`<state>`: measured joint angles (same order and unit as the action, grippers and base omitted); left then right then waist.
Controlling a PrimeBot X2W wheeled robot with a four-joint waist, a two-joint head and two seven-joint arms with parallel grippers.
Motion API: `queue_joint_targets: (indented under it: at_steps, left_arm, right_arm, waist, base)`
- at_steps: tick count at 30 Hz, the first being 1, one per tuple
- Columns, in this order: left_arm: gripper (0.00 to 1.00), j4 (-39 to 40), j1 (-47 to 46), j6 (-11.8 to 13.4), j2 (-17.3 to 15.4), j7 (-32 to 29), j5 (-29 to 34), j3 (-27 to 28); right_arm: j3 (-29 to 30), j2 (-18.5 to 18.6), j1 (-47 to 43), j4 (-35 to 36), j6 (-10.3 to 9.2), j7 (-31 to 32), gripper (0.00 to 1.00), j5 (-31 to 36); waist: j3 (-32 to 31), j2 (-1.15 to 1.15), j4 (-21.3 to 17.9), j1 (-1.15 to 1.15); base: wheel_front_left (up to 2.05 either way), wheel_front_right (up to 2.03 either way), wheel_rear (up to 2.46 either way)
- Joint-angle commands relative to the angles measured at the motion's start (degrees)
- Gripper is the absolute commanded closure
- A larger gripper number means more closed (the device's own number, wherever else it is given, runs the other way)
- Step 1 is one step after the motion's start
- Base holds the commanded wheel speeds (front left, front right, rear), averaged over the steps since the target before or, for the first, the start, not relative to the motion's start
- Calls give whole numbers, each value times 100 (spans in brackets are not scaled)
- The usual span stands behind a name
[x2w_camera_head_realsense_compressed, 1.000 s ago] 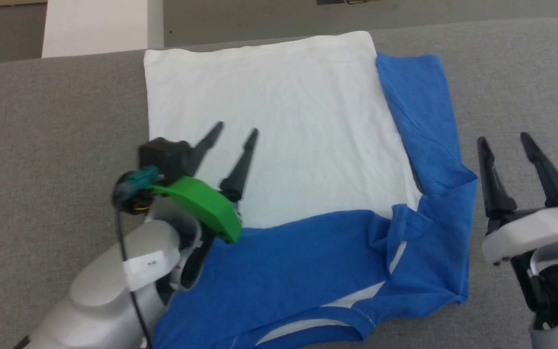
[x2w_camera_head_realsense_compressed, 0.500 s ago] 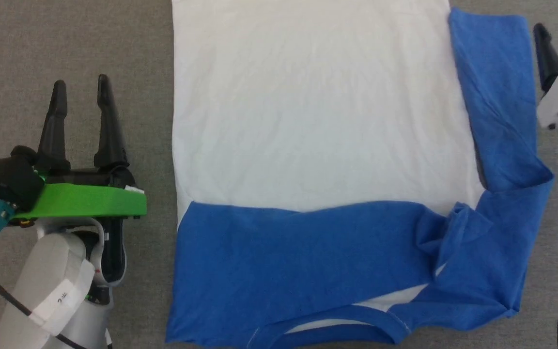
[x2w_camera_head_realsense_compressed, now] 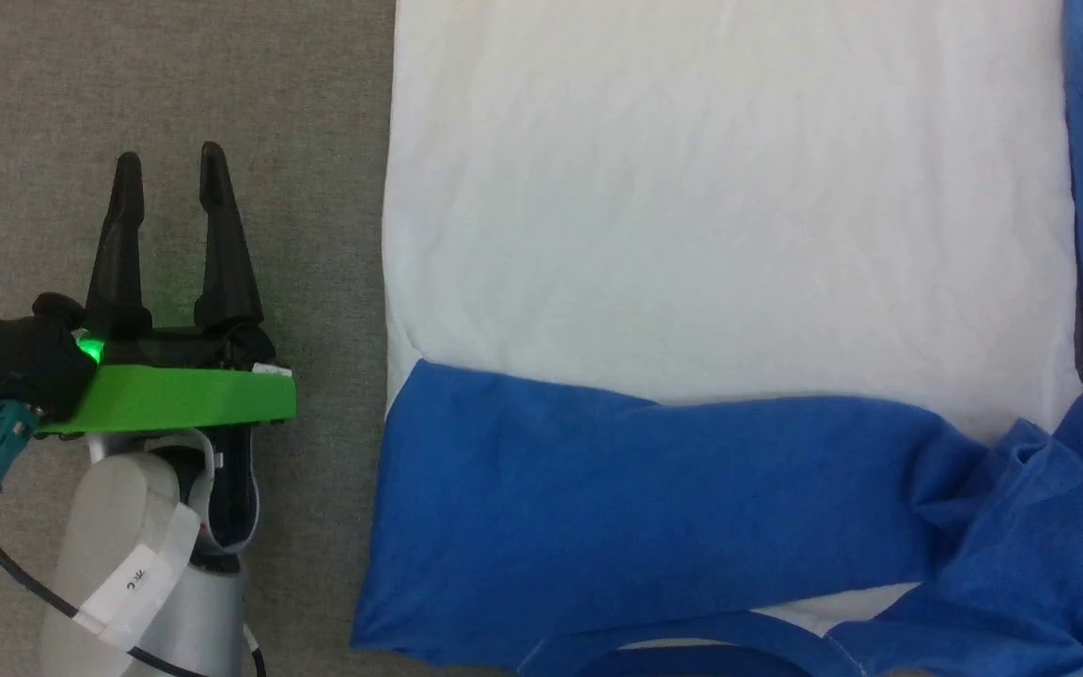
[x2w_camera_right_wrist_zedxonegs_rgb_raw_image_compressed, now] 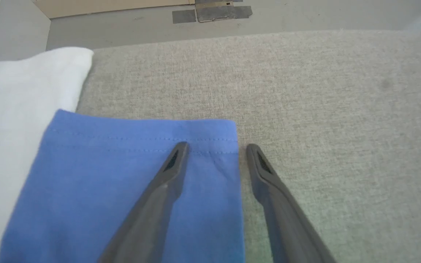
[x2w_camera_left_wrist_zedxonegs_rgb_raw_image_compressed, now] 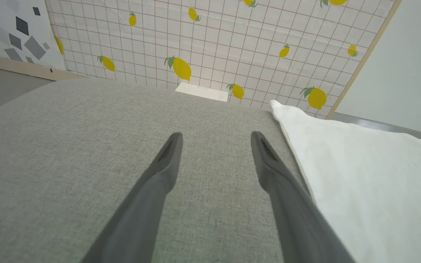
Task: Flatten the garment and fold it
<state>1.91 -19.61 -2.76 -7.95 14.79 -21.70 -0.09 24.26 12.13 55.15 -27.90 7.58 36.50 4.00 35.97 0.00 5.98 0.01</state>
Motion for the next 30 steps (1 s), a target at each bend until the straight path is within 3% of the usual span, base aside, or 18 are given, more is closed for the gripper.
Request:
queue_joint_targets:
  at_steps: [1, 10, 19, 30]
  left_arm:
    - [0, -38, 89, -72, 55, 20, 120, 80]
    - [0, -280, 351, -301, 203, 20, 419, 368]
    - [0, -391, 881, -373, 212, 20, 567, 522]
    - [0, -526, 1377, -375, 115, 20, 794, 557]
  right_arm:
    - [17, -67, -149, -95, -9, 136, 100, 73]
    - [57, 149, -932, 582, -9, -350, 100, -166]
    - [814, 519, -2470, 2008, -9, -469, 100, -435]
    - [1423, 267, -4066, 4141, -9, -12, 100, -709]
  waist:
    - [-35, 0, 13, -1]
    - [-797, 0, -244, -1]
    - [-1618, 0, -595, -1]
    - [-2293, 0, -814, -1]
  base:
    - [0, 0, 0]
    - [0, 0, 0]
    - [0, 0, 0]
    - [0, 0, 0]
